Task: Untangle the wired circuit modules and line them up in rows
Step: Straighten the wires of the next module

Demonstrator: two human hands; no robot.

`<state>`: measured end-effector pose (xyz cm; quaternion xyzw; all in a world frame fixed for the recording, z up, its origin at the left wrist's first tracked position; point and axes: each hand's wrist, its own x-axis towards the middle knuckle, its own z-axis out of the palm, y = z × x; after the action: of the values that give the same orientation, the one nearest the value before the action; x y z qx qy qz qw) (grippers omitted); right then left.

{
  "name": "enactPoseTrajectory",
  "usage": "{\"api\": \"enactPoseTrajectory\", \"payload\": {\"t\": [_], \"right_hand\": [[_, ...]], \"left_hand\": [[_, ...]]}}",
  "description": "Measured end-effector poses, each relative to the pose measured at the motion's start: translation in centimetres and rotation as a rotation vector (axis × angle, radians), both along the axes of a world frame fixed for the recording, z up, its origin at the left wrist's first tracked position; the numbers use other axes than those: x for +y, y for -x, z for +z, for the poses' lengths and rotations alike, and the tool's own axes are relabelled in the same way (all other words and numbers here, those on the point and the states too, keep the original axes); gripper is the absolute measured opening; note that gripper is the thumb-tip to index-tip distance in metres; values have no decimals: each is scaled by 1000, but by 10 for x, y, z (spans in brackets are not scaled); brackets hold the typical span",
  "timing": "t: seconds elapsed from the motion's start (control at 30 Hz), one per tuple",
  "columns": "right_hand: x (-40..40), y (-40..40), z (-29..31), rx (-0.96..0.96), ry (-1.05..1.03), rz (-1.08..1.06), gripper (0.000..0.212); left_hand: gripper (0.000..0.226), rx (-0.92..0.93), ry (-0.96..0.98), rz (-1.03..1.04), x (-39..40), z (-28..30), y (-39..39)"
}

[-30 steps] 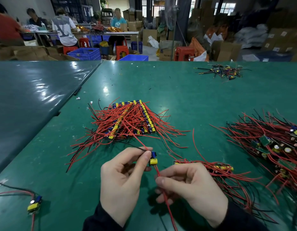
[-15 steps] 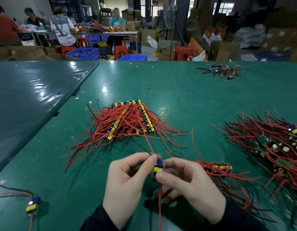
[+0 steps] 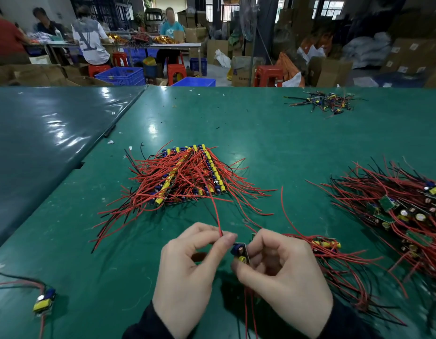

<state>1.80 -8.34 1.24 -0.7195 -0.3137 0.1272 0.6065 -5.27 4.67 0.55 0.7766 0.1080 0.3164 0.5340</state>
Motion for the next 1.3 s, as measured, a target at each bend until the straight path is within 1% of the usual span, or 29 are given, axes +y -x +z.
{"api": "enactPoseTrajectory", "payload": {"t": [0.07, 0.13, 0.17, 0.27, 0.37, 0.4, 0.47, 0.57, 0.6, 0.63, 0.7, 0.77, 0.87, 0.93, 0.97, 1.0, 1.07, 1.1, 1.13, 1.23, 1.27, 1.3], "right_hand": [[1, -4, 6, 226, -13, 88, 23], [0, -7, 12, 495, -44, 244, 18], [-1, -9, 14, 582, -51, 315, 17], [-3, -12, 18, 730, -69, 465, 15], [-5, -13, 19, 820, -61, 585, 31], [-5, -13, 19, 833, -51, 610, 37], [-4, -12, 17, 828, -30, 607, 44], [-1, -9, 16, 738, -5, 521, 30], [0, -9, 16, 712, 1, 488, 32], [0, -9, 15, 695, 2, 462, 39], [0, -10, 13, 660, 8, 434, 52], [1, -10, 13, 623, 16, 432, 46], [1, -10, 14, 598, 27, 444, 26], [1, -9, 14, 580, 27, 423, 13], [2, -8, 13, 572, 30, 407, 13], [2, -8, 13, 561, 35, 394, 17], [2, -9, 10, 538, 42, 375, 37], [3, -9, 9, 528, 37, 371, 42], [3, -8, 7, 516, 25, 369, 40], [4, -7, 6, 520, -19, 372, 27], [4, -6, 5, 531, -27, 371, 25], [4, -6, 5, 541, -33, 368, 25]], "left_hand": [[18, 6, 130, -104, 3, 4, 1], [22, 17, 264, -234, 5, 8, 2], [23, 20, 317, -287, 6, 9, 3], [29, 9, 432, -391, 7, 12, 4], [44, 12, 572, -489, 7, 12, 5], [46, 9, 594, -505, 7, 12, 5], [43, 2, 578, -505, 8, 13, 5], [29, -4, 514, -459, 9, 12, 3], [25, -11, 496, -445, 9, 11, 2], [23, -22, 475, -437, 9, 10, 2], [23, -46, 420, -444, 9, 9, 1], [25, -50, 354, -441, 9, 8, 0], [26, -28, 241, -356, 8, 7, -1], [25, -18, 88, -285, 8, 7, -1], [24, -13, 1, -259, 8, 8, 0], [24, -10, -67, -242, 8, 8, 0], [24, -3, -148, -212, 9, 7, 0], [23, -4, -190, -186, 9, 7, 0], [22, -6, -228, -153, 9, 7, 0], [18, -34, -232, -84, 9, 6, -1], [16, -47, -179, -82, 9, 5, -1], [14, -53, -78, -93, 9, 5, 0]]}}
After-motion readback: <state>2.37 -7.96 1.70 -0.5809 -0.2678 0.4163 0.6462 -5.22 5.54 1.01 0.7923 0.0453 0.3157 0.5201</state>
